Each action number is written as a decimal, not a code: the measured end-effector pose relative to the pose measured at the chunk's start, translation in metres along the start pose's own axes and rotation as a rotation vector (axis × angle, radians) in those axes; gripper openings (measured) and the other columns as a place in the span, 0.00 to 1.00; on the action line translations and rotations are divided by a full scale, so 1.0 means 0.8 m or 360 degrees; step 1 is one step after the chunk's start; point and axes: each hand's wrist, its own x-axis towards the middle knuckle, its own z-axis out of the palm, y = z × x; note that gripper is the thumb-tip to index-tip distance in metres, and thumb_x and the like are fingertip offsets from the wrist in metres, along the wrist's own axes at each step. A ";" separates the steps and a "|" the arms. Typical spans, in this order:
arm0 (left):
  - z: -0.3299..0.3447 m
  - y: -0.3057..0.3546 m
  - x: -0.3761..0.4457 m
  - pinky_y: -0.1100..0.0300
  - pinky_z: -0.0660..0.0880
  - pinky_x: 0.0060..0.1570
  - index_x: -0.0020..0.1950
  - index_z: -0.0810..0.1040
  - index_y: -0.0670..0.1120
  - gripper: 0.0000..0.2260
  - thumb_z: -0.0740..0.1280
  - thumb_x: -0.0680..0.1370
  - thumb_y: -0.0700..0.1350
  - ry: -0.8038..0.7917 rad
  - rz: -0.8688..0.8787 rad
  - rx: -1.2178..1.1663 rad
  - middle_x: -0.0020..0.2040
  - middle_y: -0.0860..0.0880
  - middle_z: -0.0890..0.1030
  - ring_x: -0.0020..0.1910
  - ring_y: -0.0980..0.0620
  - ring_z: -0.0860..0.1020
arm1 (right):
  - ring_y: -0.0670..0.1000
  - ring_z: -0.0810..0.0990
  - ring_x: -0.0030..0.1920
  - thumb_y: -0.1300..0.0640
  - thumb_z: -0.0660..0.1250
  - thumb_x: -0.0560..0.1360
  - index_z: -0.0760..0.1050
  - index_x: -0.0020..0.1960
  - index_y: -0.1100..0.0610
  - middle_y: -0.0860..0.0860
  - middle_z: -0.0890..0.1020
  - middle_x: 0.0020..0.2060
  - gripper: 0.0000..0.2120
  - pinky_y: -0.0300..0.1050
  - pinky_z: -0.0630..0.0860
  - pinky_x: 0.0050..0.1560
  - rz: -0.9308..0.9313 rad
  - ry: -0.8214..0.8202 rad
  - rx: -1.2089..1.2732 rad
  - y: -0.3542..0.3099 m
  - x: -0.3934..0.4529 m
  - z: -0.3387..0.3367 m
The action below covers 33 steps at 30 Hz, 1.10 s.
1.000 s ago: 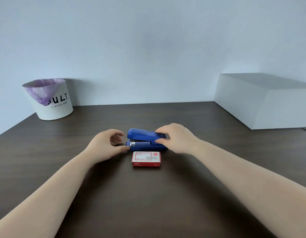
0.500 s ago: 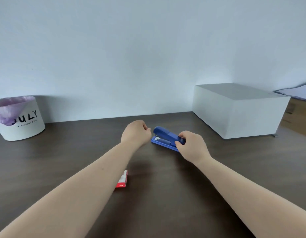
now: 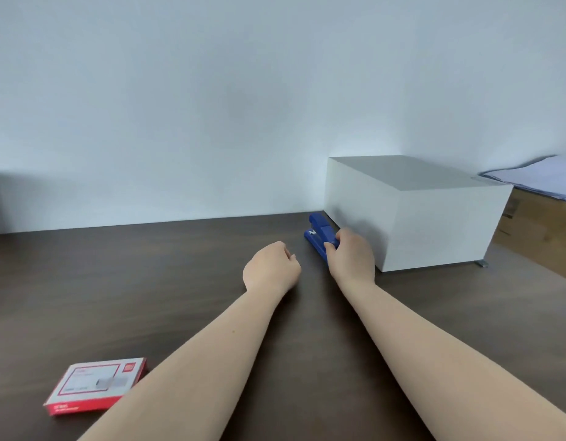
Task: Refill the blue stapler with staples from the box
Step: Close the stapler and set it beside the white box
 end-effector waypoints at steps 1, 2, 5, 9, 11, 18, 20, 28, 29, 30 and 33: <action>0.003 0.001 0.005 0.58 0.69 0.41 0.47 0.75 0.48 0.08 0.59 0.76 0.50 -0.0009 0.0015 -0.0007 0.46 0.50 0.80 0.42 0.48 0.73 | 0.60 0.76 0.44 0.58 0.63 0.76 0.73 0.46 0.65 0.61 0.80 0.44 0.09 0.46 0.66 0.38 -0.0003 -0.0001 -0.0009 0.001 0.008 0.005; 0.005 0.003 0.009 0.58 0.69 0.41 0.47 0.75 0.49 0.08 0.59 0.76 0.50 -0.0020 0.0025 -0.0007 0.46 0.50 0.80 0.42 0.48 0.73 | 0.60 0.76 0.46 0.57 0.63 0.77 0.74 0.46 0.65 0.61 0.80 0.45 0.10 0.46 0.66 0.38 -0.0007 -0.0007 -0.0026 0.001 0.015 0.009; 0.008 0.007 0.020 0.58 0.69 0.42 0.47 0.75 0.49 0.08 0.59 0.76 0.50 -0.0022 0.0035 0.0003 0.48 0.50 0.81 0.44 0.48 0.74 | 0.61 0.77 0.47 0.57 0.62 0.77 0.74 0.47 0.66 0.62 0.80 0.46 0.11 0.47 0.65 0.39 -0.0029 -0.0036 -0.0051 0.002 0.036 0.019; 0.012 0.011 0.028 0.57 0.69 0.43 0.48 0.76 0.49 0.08 0.60 0.76 0.50 -0.0008 0.0049 0.0011 0.50 0.50 0.81 0.50 0.47 0.77 | 0.62 0.77 0.47 0.57 0.62 0.77 0.73 0.43 0.63 0.62 0.80 0.46 0.09 0.46 0.64 0.38 -0.0060 -0.0034 -0.0077 0.005 0.054 0.027; 0.013 0.011 0.031 0.57 0.69 0.43 0.48 0.75 0.49 0.08 0.60 0.76 0.50 -0.0005 0.0049 0.0004 0.50 0.50 0.81 0.49 0.47 0.77 | 0.62 0.77 0.46 0.58 0.62 0.77 0.70 0.40 0.61 0.62 0.80 0.45 0.08 0.46 0.63 0.38 -0.0077 -0.0016 -0.0093 0.006 0.062 0.031; 0.018 0.007 0.034 0.58 0.67 0.42 0.47 0.75 0.50 0.07 0.60 0.76 0.50 0.0023 0.0078 -0.0005 0.49 0.51 0.81 0.43 0.49 0.73 | 0.62 0.77 0.48 0.63 0.58 0.78 0.75 0.49 0.66 0.63 0.78 0.50 0.08 0.47 0.65 0.38 -0.0088 0.0028 -0.0350 0.015 0.092 0.050; 0.019 0.007 0.035 0.58 0.68 0.42 0.47 0.76 0.50 0.07 0.60 0.76 0.50 0.0015 0.0091 -0.0003 0.49 0.51 0.81 0.43 0.49 0.73 | 0.61 0.77 0.50 0.64 0.57 0.78 0.75 0.52 0.66 0.62 0.75 0.53 0.10 0.46 0.66 0.39 -0.0101 -0.0007 -0.0463 0.013 0.097 0.049; 0.018 0.007 0.035 0.58 0.68 0.43 0.47 0.76 0.50 0.07 0.61 0.75 0.51 -0.0004 0.0097 -0.0024 0.46 0.52 0.79 0.44 0.49 0.73 | 0.60 0.74 0.58 0.69 0.55 0.77 0.73 0.59 0.66 0.61 0.74 0.59 0.14 0.51 0.74 0.49 -0.0250 -0.0188 -0.0829 0.004 0.092 0.048; 0.017 0.007 0.034 0.58 0.68 0.43 0.47 0.76 0.50 0.07 0.61 0.75 0.51 -0.0004 0.0096 -0.0023 0.44 0.52 0.78 0.44 0.49 0.73 | 0.60 0.75 0.58 0.69 0.54 0.77 0.73 0.59 0.66 0.61 0.75 0.59 0.14 0.52 0.74 0.50 -0.0241 -0.0202 -0.0830 0.005 0.093 0.048; 0.017 0.007 0.034 0.58 0.68 0.43 0.47 0.76 0.50 0.07 0.61 0.75 0.50 -0.0004 0.0093 -0.0024 0.43 0.53 0.77 0.44 0.49 0.73 | 0.61 0.75 0.58 0.69 0.54 0.77 0.73 0.59 0.66 0.61 0.75 0.59 0.14 0.52 0.74 0.50 -0.0235 -0.0211 -0.0832 0.004 0.092 0.049; 0.016 0.008 0.034 0.57 0.68 0.42 0.46 0.76 0.50 0.07 0.61 0.75 0.50 -0.0006 0.0103 -0.0034 0.43 0.53 0.76 0.45 0.49 0.74 | 0.61 0.77 0.57 0.69 0.53 0.77 0.72 0.60 0.67 0.62 0.77 0.58 0.15 0.52 0.75 0.50 -0.0213 -0.0202 -0.0841 0.004 0.094 0.051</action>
